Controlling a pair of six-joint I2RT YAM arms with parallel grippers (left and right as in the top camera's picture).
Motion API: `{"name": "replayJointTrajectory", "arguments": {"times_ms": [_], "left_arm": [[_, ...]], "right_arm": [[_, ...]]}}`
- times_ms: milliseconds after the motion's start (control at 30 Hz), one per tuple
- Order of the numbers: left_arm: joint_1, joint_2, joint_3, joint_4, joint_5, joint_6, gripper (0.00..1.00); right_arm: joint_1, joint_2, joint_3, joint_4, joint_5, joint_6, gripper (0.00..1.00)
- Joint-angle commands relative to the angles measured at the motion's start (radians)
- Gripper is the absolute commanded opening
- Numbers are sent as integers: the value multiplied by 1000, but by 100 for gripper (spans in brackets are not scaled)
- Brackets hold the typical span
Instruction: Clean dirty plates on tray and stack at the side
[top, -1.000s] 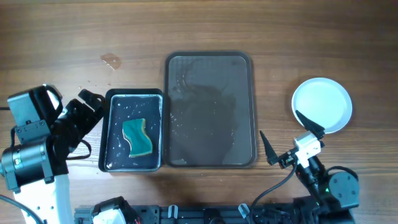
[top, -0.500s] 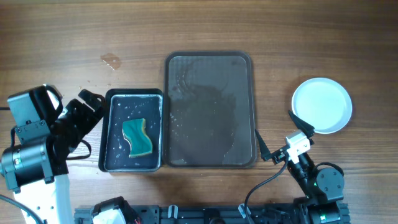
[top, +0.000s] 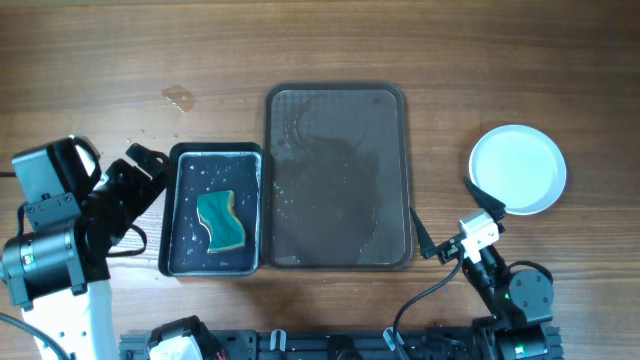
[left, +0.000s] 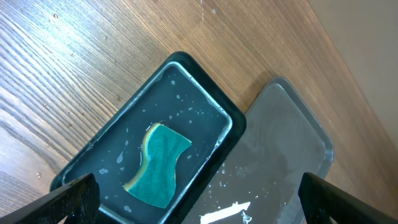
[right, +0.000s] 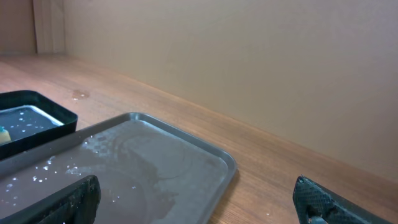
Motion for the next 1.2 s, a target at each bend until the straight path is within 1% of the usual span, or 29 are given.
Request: {"name": "replayJointTrajectory", "arguments": {"times_ms": [0, 533, 700, 767, 833, 867, 900, 1000, 1033, 1100, 1167], "left_arm": [[6, 0, 16, 3, 8, 5, 100], [2, 0, 16, 3, 8, 5, 100], [-46, -43, 16, 3, 8, 6, 100], [-110, -79, 14, 6, -80, 13, 100], [-165, -116, 9, 11, -122, 13, 100], [-199, -148, -14, 48, -154, 13, 100], [-235, -206, -78, 164, -171, 16, 100], [-259, -340, -274, 441, -124, 89, 100], [-260, -394, -350, 515, -104, 92, 100], [-260, -476, -456, 567, -98, 87, 100], [-260, -513, -501, 565, -93, 84, 100]], "right_arm": [[-3, -14, -2, 5, -1, 1, 100], [-3, -14, -2, 5, -1, 1, 100], [-3, -14, -2, 5, -1, 1, 100], [-3, -14, -2, 5, -1, 1, 100], [-3, -14, -2, 5, -1, 1, 100], [-3, -14, -2, 5, -1, 1, 100], [-3, -14, -2, 5, -1, 1, 100], [-3, -14, -2, 5, -1, 1, 100], [-3, -14, -2, 5, -1, 1, 100], [-3, -14, -2, 5, -1, 1, 100], [-3, -14, -2, 5, -1, 1, 100]]}}
